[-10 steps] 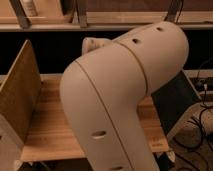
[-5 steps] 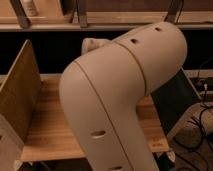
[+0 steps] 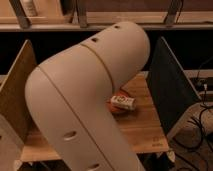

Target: Place the eraser in the ceramic cup

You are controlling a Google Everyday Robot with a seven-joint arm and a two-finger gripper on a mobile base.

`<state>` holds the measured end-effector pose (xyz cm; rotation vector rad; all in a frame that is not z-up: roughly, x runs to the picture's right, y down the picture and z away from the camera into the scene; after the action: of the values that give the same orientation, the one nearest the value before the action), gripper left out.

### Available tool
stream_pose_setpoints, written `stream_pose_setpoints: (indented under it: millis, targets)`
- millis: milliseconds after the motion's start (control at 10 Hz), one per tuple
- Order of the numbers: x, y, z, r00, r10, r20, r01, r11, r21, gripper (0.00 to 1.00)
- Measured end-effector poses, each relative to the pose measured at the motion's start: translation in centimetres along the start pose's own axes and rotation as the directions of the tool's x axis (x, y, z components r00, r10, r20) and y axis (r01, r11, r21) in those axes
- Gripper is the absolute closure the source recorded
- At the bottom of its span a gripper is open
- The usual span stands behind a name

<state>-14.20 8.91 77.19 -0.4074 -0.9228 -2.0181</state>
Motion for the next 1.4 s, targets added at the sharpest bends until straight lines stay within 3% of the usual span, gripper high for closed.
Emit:
stream_pose_setpoints:
  millis: [100, 300, 1000, 1200, 1300, 1400]
  targets:
    - [0.2, -0.5, 0.6, 1.000, -0.010, 0.009, 0.010, 0.999, -0.035, 0.20]
    - [0.4, -0.8, 0.6, 1.000, -0.014, 0.010, 0.015, 0.999, -0.050, 0.20]
    - [0.5, -0.9, 0.7, 1.000, -0.015, 0.007, 0.016, 0.999, -0.038, 0.20]
    - [0.5, -1.6, 1.3, 0.999, -0.040, -0.009, 0.041, 0.998, 0.051, 0.20]
    - [0.4, -1.6, 2.1, 0.998, -0.051, -0.023, 0.054, 0.990, 0.133, 0.20]
    - [0.2, -1.2, 2.8, 0.998, -0.054, -0.035, 0.060, 0.980, 0.191, 0.20]
